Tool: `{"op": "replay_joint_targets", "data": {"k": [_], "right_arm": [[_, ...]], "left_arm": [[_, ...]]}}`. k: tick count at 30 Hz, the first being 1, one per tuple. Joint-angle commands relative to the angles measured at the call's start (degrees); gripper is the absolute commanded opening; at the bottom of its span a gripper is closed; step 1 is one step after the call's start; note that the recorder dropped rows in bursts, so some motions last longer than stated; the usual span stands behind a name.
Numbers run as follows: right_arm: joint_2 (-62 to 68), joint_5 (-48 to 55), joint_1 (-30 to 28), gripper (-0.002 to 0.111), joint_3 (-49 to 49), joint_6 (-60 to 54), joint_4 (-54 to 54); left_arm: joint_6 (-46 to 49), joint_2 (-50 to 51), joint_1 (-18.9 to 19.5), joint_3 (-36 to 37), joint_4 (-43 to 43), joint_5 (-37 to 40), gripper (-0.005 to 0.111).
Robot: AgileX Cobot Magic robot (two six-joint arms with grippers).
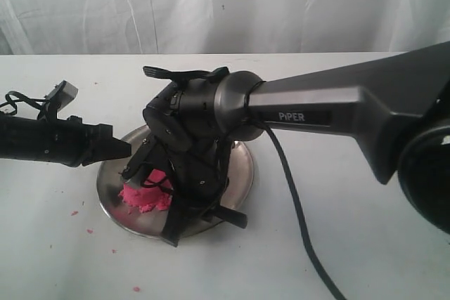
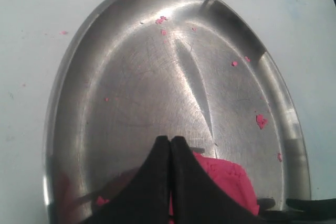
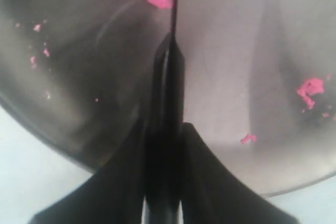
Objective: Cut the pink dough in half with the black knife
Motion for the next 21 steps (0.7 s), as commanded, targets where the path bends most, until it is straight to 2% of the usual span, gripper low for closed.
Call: {"op": "replay_joint_targets", "data": {"k": [1,10,21], "right_arm": [[2.32,2.04,-0.30,0.000,-3.18,-2.26,0.49],[2.90,8.39,-1.56,0.000,-3.78,-2.67,-2.43],[2.31,7.31,-3.98,0.000,-4.30,-0.78,-3.58]], "left_arm": [[-0.30,-0.70,0.16,0.49,-0.15,1.52,0.000],[-0.30,-0.70,0.16,0.49,-0.15,1.64,0.000],[-0.42,-0.70,0.16,0.49,-0.15,1.71,0.000]]}}
